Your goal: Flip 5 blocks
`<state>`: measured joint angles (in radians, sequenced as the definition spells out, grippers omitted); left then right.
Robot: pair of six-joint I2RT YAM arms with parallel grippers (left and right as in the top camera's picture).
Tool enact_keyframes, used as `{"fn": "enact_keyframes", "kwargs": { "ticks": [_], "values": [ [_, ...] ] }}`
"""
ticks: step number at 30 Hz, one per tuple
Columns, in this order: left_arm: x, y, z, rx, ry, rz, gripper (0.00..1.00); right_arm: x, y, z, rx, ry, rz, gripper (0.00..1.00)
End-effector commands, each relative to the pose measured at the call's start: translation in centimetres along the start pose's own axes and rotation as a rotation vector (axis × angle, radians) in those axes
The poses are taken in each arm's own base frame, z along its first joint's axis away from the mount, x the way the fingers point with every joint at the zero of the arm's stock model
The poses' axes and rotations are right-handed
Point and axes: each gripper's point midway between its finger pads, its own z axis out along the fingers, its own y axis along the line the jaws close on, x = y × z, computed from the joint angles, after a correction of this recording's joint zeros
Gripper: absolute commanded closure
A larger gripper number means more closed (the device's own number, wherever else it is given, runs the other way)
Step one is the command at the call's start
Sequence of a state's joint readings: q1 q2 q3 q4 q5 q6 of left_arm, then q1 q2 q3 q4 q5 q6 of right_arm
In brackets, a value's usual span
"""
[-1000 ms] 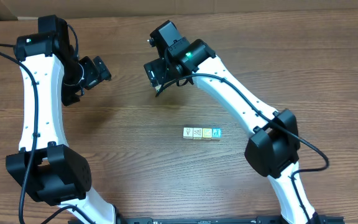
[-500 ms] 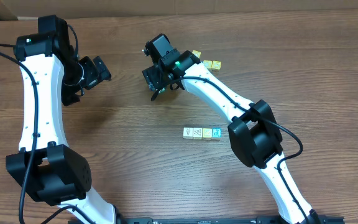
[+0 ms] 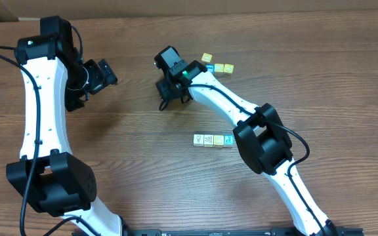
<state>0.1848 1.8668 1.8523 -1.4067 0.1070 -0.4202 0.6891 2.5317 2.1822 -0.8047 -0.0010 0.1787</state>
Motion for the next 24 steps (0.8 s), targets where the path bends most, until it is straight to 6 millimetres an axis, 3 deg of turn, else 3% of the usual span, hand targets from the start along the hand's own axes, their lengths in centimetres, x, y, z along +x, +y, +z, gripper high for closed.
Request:
{"fn": "enact_keyframes", "kwargs": {
  "ticks": [1, 5, 9, 13, 16, 18, 24],
  "values": [
    [0.0, 0.0, 0.4, -0.01, 0.007, -0.001, 0.0, 0.5, 0.6, 0.1, -0.02, 0.016, 0.038, 0.42],
    [0.0, 0.0, 0.4, -0.01, 0.007, -0.001, 0.0, 0.6, 0.7, 0.1, -0.021, 0.022, 0.036, 0.51],
    [0.0, 0.0, 0.4, -0.01, 0.006, -0.001, 0.0, 0.1, 0.8, -0.3, -0.024, 0.009, 0.036, 0.54],
    [0.0, 0.0, 0.4, -0.01, 0.007, -0.001, 0.0, -0.9, 1.1, -1.7, -0.032, -0.018, 0.027, 0.55],
    [0.0, 0.0, 0.4, -0.01, 0.007, -0.001, 0.0, -1.5, 1.2, -2.8, -0.031, -0.034, 0.013, 0.61],
    [0.0, 0.0, 0.4, -0.01, 0.007, -0.001, 0.0, -1.4, 1.6, -3.2, -0.034, -0.034, -0.011, 0.68],
    [0.0, 0.0, 0.4, -0.01, 0.007, -0.001, 0.0, 0.0, 1.6, -3.2, -0.013, 0.019, -0.024, 0.67]
  ]
}}
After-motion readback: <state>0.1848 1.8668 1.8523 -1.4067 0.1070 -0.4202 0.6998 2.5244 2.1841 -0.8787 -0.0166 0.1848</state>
